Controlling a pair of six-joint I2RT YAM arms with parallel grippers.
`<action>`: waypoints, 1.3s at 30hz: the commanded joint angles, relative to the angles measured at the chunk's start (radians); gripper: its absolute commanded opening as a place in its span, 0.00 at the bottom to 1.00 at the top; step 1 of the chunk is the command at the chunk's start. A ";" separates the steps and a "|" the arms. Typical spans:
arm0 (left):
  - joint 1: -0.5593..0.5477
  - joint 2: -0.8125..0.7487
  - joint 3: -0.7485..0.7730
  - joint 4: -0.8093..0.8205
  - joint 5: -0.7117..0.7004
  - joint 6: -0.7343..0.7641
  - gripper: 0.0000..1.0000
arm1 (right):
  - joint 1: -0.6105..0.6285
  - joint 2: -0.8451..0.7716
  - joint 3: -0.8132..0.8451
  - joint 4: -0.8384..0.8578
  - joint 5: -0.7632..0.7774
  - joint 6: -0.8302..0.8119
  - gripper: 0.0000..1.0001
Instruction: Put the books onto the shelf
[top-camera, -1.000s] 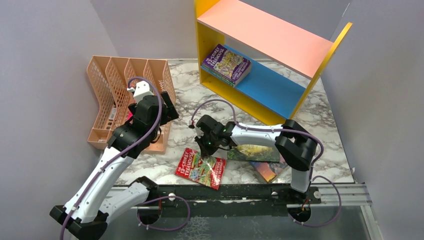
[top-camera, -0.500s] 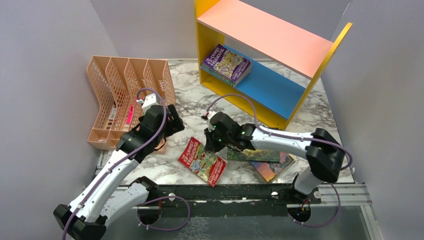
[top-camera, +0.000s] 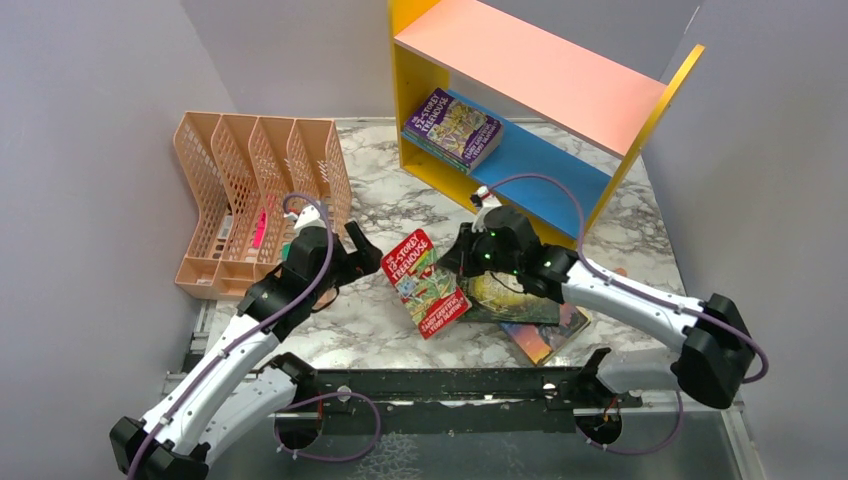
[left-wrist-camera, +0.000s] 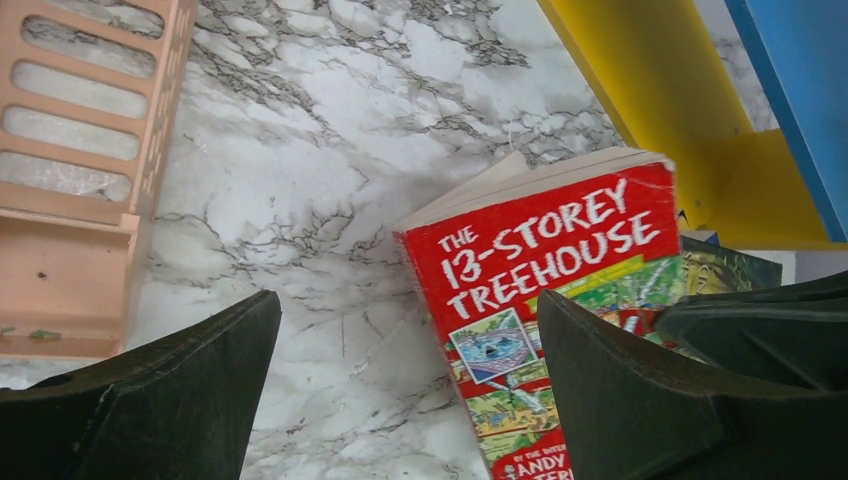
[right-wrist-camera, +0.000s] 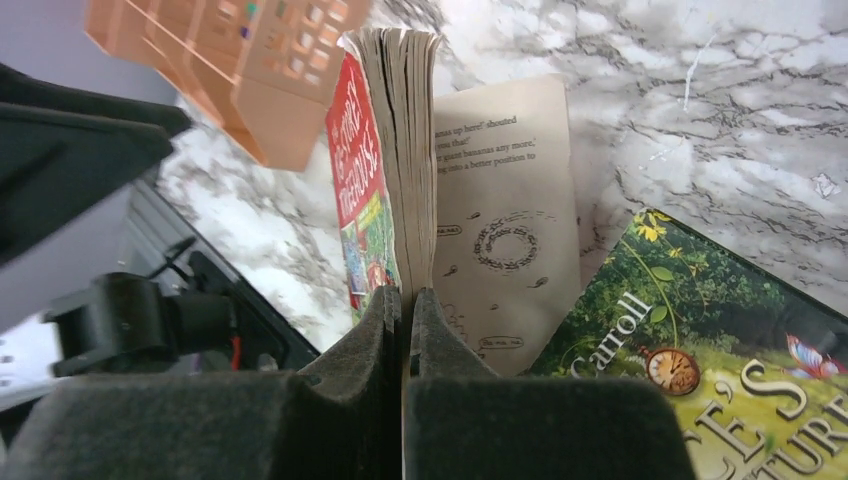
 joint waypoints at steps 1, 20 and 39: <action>0.003 -0.063 -0.056 0.161 0.064 0.079 0.99 | -0.011 -0.111 -0.003 0.109 0.013 0.093 0.01; 0.003 -0.111 -0.231 0.695 0.564 -0.129 0.83 | -0.021 -0.323 0.001 0.130 -0.022 0.208 0.01; 0.003 -0.153 -0.128 0.785 0.806 -0.092 0.32 | -0.021 -0.371 0.053 0.135 0.182 0.286 0.01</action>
